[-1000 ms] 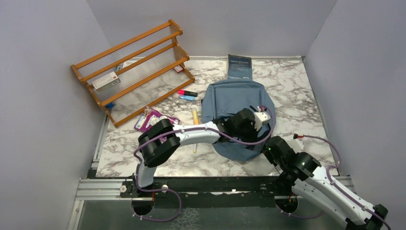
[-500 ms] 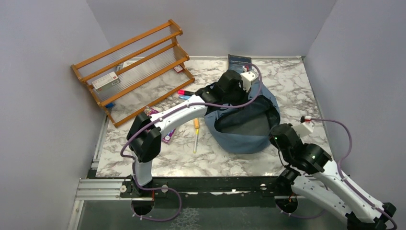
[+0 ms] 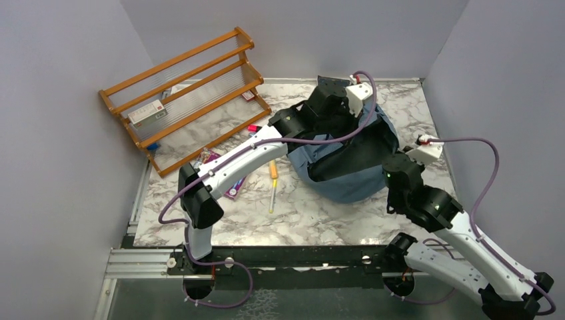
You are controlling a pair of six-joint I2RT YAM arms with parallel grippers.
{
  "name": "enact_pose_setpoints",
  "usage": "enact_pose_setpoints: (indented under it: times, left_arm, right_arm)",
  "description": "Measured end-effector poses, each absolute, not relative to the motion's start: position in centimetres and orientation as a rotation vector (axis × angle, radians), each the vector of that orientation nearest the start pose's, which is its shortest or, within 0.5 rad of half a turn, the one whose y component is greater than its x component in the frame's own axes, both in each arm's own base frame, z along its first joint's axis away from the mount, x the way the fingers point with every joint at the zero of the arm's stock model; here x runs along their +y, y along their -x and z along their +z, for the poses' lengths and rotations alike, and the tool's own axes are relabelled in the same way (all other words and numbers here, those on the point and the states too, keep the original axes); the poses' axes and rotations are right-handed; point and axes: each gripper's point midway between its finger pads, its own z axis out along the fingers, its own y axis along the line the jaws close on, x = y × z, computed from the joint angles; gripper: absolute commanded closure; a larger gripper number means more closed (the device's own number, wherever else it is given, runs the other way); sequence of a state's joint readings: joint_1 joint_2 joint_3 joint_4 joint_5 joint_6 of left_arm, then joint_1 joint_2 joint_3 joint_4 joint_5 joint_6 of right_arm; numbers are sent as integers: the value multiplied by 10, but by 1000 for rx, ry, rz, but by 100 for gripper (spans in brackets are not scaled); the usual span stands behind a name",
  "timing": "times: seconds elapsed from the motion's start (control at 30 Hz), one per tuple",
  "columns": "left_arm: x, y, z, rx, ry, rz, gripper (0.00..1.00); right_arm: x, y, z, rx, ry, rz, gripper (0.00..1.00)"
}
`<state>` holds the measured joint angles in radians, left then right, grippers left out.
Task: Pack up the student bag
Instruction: Unzip the student bag at the center of the board.
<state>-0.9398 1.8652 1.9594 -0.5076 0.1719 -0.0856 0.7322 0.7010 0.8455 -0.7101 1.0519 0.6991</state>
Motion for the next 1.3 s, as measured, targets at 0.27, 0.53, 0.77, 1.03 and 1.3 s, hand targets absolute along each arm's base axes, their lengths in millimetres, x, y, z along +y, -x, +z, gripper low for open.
enact_pose_setpoints:
  times: [0.27,0.53,0.77,1.03,1.3]
  left_arm:
    - [-474,-255,320,1839,-1024,-850,100]
    - [-460,-270,311,1904,-966,-777,100]
    - [-462,-288,306,1936,-924,-769,100]
    - [-455,-336,256,2046,-889,-742,100]
    - [-428,-391,208,2150,-836,-722,100]
  right_arm:
    - [25,-251,287,1664,-418,-179,99]
    - [2,-300,231,1878,-457,-222,99]
    - [-33,-316,198,1996,-570,-132,99]
    - [-66,-320,171,2055,-689,-113,98]
    - [-73,-328,175,2042,-716,-123,97]
